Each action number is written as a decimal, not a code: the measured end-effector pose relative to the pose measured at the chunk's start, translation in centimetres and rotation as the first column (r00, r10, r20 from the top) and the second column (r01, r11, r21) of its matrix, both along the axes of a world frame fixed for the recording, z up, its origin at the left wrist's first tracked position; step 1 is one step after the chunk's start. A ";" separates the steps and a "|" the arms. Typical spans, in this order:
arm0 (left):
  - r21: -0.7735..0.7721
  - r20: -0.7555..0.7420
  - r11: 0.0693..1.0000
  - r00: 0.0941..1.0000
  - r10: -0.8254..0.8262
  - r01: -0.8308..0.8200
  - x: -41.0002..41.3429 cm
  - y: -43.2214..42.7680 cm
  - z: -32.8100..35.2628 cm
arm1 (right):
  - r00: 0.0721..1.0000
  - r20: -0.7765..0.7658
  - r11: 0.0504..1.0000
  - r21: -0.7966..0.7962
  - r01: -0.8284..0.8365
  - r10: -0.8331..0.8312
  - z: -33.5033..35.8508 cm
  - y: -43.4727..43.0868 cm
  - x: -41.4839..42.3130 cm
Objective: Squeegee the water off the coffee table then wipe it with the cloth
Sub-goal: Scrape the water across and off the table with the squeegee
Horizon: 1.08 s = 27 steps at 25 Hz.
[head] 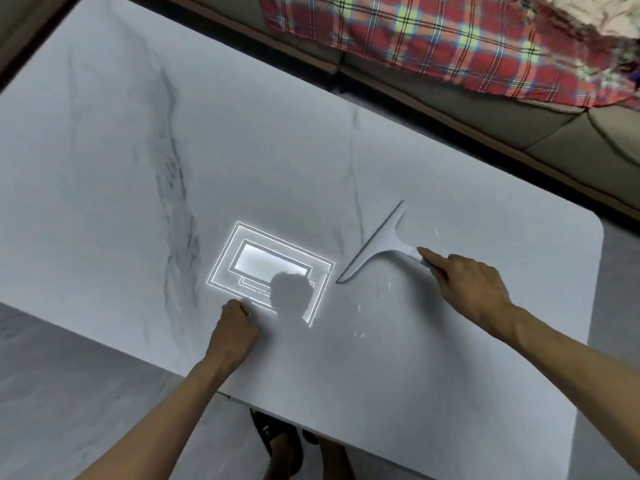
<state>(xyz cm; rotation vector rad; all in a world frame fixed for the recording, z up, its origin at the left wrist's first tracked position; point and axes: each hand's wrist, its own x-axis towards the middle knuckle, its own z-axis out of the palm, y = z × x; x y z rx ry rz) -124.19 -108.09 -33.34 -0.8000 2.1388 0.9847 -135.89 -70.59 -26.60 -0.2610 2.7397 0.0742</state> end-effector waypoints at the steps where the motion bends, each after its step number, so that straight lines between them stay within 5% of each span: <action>1: -0.014 -0.006 1.000 1.000 0.005 -0.005 -0.2 0.2 0.1 | 0.998 -0.025 0.998 0.039 0.054 -0.053 0.6 1.4 1.0; 4: -0.084 -0.081 0.990 0.991 0.103 -0.110 -0.8 -0.1 0.6 | 0.997 -0.049 0.997 0.047 0.065 -0.063 2.7 1.5 2.1; 8: -0.162 -0.192 0.887 0.896 0.401 -0.432 -1.2 -3.7 1.5 | 0.948 0.034 0.931 -0.204 -0.303 0.316 3.4 -8.5 0.7; 12: -0.269 -0.206 0.788 0.832 0.515 -0.554 1.2 -9.0 2.5 | 0.622 0.102 0.615 -0.340 -0.712 0.776 -0.5 -22.8 2.8; 15: -0.308 -0.204 0.767 0.827 0.524 -0.562 3.4 -12.2 2.9 | 0.456 0.122 0.469 -0.337 -0.816 0.881 -3.3 -30.8 4.8; 21: -0.224 -0.096 0.866 0.894 0.437 -0.447 3.3 -12.6 2.2 | 0.617 -0.027 0.601 -0.199 -0.774 0.786 -4.2 -33.2 -1.5; 27: 0.005 0.007 0.991 0.991 0.131 -0.131 0.1 -7.6 1.9 | 0.914 0.043 0.897 -0.214 -0.386 0.404 -1.6 -21.2 -8.1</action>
